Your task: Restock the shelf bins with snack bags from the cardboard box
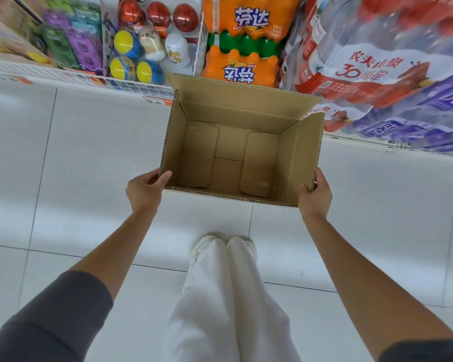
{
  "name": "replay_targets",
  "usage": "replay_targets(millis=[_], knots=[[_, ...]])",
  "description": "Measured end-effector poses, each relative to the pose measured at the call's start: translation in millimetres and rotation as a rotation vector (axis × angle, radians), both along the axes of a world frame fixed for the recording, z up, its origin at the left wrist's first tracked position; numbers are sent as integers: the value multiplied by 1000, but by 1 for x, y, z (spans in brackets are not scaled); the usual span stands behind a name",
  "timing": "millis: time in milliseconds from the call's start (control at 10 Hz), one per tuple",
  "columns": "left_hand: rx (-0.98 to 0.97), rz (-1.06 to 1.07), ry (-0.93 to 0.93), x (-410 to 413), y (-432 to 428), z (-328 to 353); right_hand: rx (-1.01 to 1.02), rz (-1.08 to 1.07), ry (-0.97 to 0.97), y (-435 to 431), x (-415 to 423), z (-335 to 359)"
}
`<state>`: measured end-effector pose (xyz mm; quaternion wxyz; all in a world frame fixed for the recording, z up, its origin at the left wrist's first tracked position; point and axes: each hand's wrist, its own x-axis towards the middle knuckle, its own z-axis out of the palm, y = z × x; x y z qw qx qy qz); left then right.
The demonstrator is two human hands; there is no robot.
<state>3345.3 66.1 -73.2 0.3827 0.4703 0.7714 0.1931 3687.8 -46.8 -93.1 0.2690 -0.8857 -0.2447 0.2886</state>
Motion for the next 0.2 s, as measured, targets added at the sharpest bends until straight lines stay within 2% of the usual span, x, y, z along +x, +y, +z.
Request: replay_targets(millis=[100,200], knots=[[-47,-42,40,5,1,12,-21,-5,14,4,-2,17],[-68,24,110,13,-2,34,-92,48,-80,1,-6,36]])
